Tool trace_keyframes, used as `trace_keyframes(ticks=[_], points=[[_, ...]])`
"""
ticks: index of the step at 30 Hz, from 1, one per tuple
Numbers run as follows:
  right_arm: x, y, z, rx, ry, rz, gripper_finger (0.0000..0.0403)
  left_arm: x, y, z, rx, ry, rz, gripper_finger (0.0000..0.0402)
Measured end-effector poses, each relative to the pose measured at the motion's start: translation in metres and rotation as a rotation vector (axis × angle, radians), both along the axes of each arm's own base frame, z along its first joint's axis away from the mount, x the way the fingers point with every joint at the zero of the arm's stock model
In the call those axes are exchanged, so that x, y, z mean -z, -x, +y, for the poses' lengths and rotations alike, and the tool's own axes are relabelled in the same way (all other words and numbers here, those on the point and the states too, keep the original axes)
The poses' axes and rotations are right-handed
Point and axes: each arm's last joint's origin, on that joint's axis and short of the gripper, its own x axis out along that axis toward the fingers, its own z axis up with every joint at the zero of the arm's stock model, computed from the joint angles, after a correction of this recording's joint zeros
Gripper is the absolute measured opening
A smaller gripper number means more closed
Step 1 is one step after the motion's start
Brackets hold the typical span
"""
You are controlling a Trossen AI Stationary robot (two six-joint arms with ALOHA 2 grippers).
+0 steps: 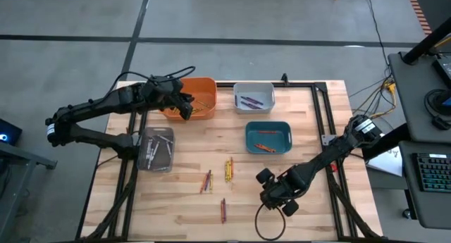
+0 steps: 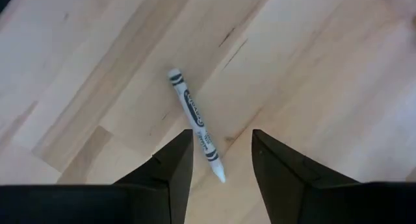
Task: Sort crayons
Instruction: Put the white crayon into the black bin
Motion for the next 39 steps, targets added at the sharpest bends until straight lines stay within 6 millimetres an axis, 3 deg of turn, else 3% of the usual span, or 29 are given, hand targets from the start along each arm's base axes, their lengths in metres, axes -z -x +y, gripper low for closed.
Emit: trace_keyframes(ticks=[12,22,33,36,39], points=[[0.043,0.019,-0.012,-0.016,0.000,0.047,0.0135,0.001,0.001,-0.002,-0.011,0.026,-0.005,0.0061],[0.047,0.009,-0.022,-0.007,-0.050,-0.014,0.0125,0.001,-0.002,-0.001,-0.024,0.040,-0.021,0.0061],[0.066,0.012,-0.027,-0.032,-0.176,0.002,0.0121,0.002,-0.003,-0.001,-0.030,0.048,-0.022,0.0061],[0.066,0.009,-0.030,-0.022,-0.187,0.002,0.0099,0.002,-0.004,-0.001,-0.033,0.050,-0.026,0.0061],[0.066,0.007,-0.034,-0.010,-0.197,0.001,0.0049,0.000,-0.005,0.000,-0.034,0.045,-0.054,0.0061]])
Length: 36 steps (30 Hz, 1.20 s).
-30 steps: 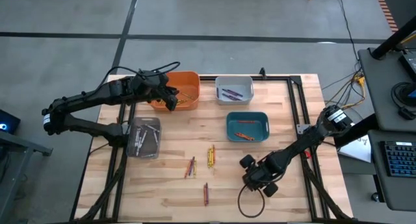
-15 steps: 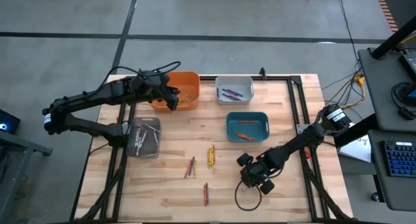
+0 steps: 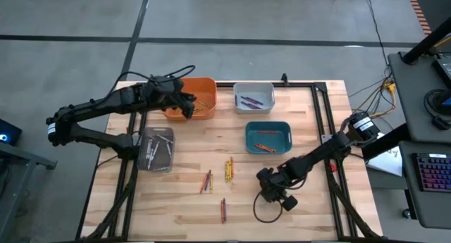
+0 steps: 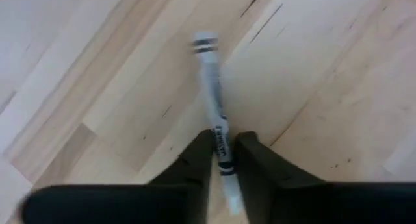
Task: Sort crayons
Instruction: Put the white crayon into the black bin
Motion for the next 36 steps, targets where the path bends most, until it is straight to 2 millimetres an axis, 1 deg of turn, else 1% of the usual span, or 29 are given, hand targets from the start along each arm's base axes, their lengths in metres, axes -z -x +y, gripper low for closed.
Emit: trace_keyframes(ticks=[1,2,5,7,10,14,17,20,21,23,25,26,28,30,33,36], points=[[0.000,-0.001,-0.001,0.004,-0.001,-0.001,0.0030,-0.001,-0.001,0.000,0.001,-0.004,-0.012,0.0061],[0.000,-0.002,-0.003,0.019,-0.003,0.002,0.0021,-0.002,-0.002,0.000,0.003,-0.007,-0.025,0.0061],[-0.003,-0.002,-0.010,0.116,-0.008,0.045,0.0012,-0.006,-0.004,-0.001,0.012,-0.019,-0.073,0.0061],[-0.008,-0.002,-0.019,0.205,-0.012,0.071,0.0011,-0.010,-0.007,-0.003,0.042,-0.015,-0.119,0.0061],[-0.024,-0.003,-0.038,0.346,-0.022,0.048,0.0009,-0.015,-0.012,-0.008,0.106,-0.016,-0.190,0.0061],[-0.071,-0.012,-0.071,0.555,-0.043,-0.170,0.0008,-0.024,-0.018,-0.019,0.189,-0.090,-0.253,0.0061],[-0.111,-0.017,-0.104,0.720,-0.073,-0.410,0.0008,-0.030,-0.022,-0.030,0.268,-0.165,-0.284,0.0061],[-0.156,-0.018,-0.136,0.863,-0.214,-0.682,0.0008,-0.035,-0.025,-0.041,0.359,-0.232,-0.316,0.0061],[-0.168,-0.018,-0.145,0.893,-0.266,-0.760,0.0008,-0.037,-0.026,-0.045,0.399,-0.250,-0.334,0.0061],[-0.187,-0.016,-0.159,0.906,-0.356,-0.899,0.0008,-0.043,-0.028,-0.054,0.511,-0.289,-0.400,0.0061],[-0.202,-0.017,-0.168,0.878,-0.450,-0.996,0.0008,-0.052,-0.029,-0.062,0.627,-0.339,-0.493,0.0061],[-0.209,-0.017,-0.171,0.848,-0.502,-1.036,0.0008,-0.056,-0.029,-0.064,0.656,-0.362,-0.531,0.0061],[-0.223,-0.018,-0.173,0.791,-0.587,-1.098,0.0008,-0.059,-0.029,-0.065,0.660,-0.389,-0.559,0.0061],[-0.231,-0.021,-0.172,0.757,-0.612,-1.134,0.0008,-0.059,-0.029,-0.064,0.632,-0.395,-0.553,0.0061],[-0.236,-0.030,-0.169,0.720,-0.583,-1.152,0.0008,-0.058,-0.032,-0.061,0.547,-0.393,-0.541,0.0061],[-0.240,-0.041,-0.168,0.679,-0.556,-1.167,0.0008,-0.057,-0.039,-0.060,0.525,-0.372,-0.577,0.0062]])
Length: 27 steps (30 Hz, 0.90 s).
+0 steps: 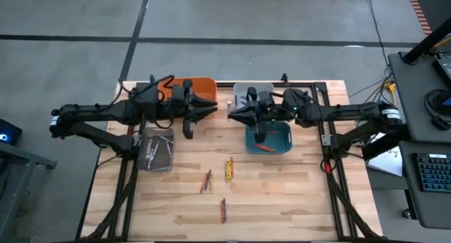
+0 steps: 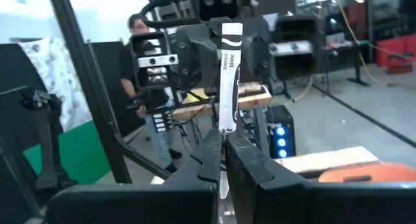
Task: Sort crayons
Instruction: Put the white crayon into the black bin
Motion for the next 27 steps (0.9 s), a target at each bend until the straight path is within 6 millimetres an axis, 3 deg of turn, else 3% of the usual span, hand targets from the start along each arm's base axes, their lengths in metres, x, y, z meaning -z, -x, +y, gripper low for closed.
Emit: trace_keyframes(ticks=[10,17,27], points=[[-0.007,-0.027,-0.003,-0.087,0.055,0.005,0.0008,0.008,-0.018,0.000,0.053,0.076,-0.017,0.0104],[-0.007,-0.027,-0.005,-0.090,0.051,0.007,0.0008,0.009,-0.022,-0.002,0.096,0.091,-0.022,0.0135],[-0.008,-0.025,-0.006,-0.090,0.029,0.030,0.0008,0.019,-0.029,-0.001,0.092,0.113,0.036,0.0127]])
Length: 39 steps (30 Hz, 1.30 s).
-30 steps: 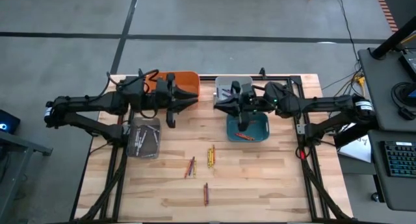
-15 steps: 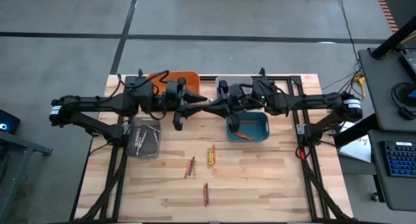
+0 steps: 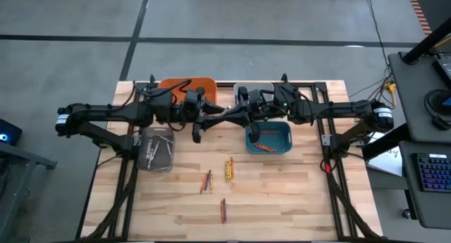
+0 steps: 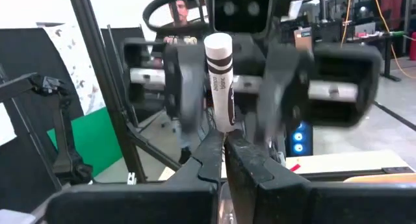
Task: Sort crayons
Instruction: Put the white crayon into the black bin
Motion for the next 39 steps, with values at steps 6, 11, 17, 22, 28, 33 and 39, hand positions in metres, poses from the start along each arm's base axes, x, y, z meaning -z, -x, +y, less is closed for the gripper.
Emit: trace_keyframes(ticks=[6,11,17,22,28,33,39], points=[[0.000,0.000,-0.003,0.006,-0.007,0.002,0.0008,0.004,-0.004,0.001,-0.009,0.009,0.014,0.0091],[-0.001,0.001,-0.004,0.014,-0.008,-0.003,0.0008,0.000,0.000,0.001,-0.036,-0.016,0.002,0.0019],[0.000,0.000,-0.004,0.016,-0.026,0.005,0.0008,0.000,0.004,0.002,-0.060,-0.019,0.020,0.0014],[0.001,0.001,-0.008,0.025,-0.062,0.028,0.0016,0.000,0.007,0.002,-0.082,-0.016,0.044,0.0007],[0.003,0.001,-0.010,0.030,-0.069,0.053,0.0023,0.001,0.009,0.003,-0.087,-0.016,0.072,0.0006],[0.004,0.001,-0.013,0.029,-0.095,0.064,0.0025,0.002,0.007,0.003,-0.088,-0.011,0.077,0.0005],[0.006,0.001,-0.013,0.029,-0.074,0.082,0.0026,0.002,0.007,0.003,-0.088,-0.008,0.081,0.0003]])
